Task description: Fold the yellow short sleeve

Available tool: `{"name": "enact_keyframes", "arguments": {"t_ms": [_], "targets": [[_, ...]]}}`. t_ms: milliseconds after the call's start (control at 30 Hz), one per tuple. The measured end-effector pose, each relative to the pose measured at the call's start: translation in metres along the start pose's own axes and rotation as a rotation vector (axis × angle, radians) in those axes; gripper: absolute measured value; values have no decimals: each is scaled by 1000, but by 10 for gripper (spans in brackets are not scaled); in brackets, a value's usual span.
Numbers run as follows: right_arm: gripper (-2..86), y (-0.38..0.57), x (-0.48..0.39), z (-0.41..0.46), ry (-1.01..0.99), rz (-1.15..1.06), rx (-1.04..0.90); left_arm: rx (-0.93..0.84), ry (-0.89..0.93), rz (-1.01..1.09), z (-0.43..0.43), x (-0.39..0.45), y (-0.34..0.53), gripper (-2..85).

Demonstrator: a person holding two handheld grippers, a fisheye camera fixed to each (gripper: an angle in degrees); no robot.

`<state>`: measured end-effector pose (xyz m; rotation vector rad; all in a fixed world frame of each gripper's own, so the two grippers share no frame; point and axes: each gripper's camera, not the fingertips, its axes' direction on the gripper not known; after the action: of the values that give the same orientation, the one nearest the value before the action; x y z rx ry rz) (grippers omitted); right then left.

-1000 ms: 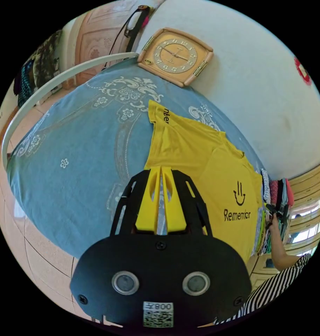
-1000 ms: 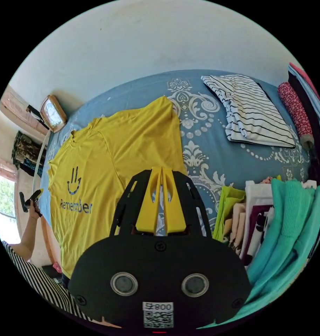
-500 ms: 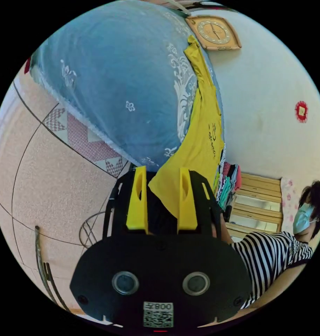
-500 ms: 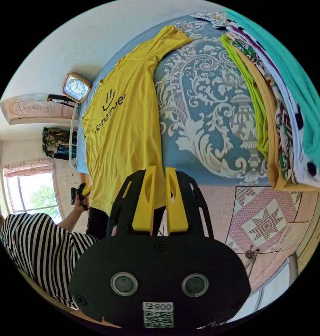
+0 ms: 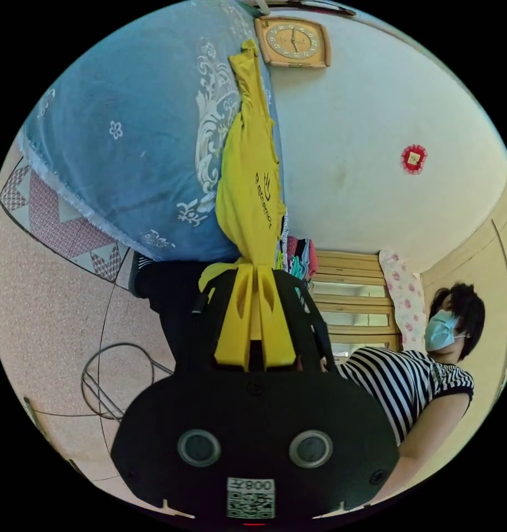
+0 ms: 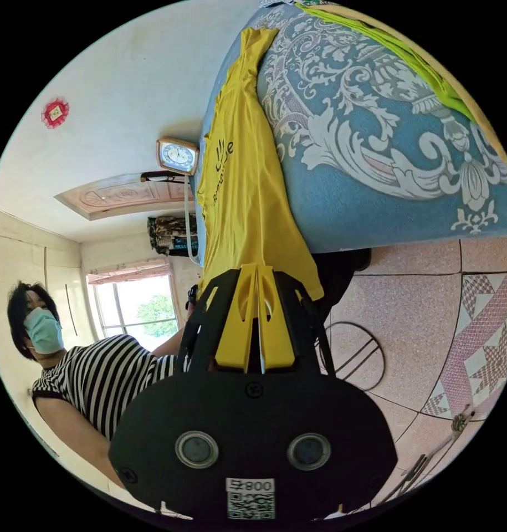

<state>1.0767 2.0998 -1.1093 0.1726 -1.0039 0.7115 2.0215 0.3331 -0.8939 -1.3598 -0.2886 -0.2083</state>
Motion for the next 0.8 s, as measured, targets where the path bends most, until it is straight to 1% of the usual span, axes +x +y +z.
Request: {"name": "enact_keyframes", "arguments": {"t_ms": [100,167,233,333,400,467,633,800], "targets": [[4,12,8,-25,33,8,5,-15,-45,35,-19,10,5,11],[5,18,23,-36,46,39,22,-26,-72,17,-22,2,5,10],[11,20,49,-44,18,97,49,-26,-103,-70,-21,-19,4,8],[33,16,58,-47,8,72,93,10,-141,-183,-22,-48,6,7],[75,11,62,-46,40,77,90,68,-100,-230,-29,-65,10,5],[90,7,68,-48,42,63,102,97,-102,-252,-33,-74,10,5],[91,6,93,-54,-28,61,179,75,-119,-243,-28,-90,-3,6],[88,15,110,-54,-132,74,203,42,-83,-212,9,-119,-26,15]]}}
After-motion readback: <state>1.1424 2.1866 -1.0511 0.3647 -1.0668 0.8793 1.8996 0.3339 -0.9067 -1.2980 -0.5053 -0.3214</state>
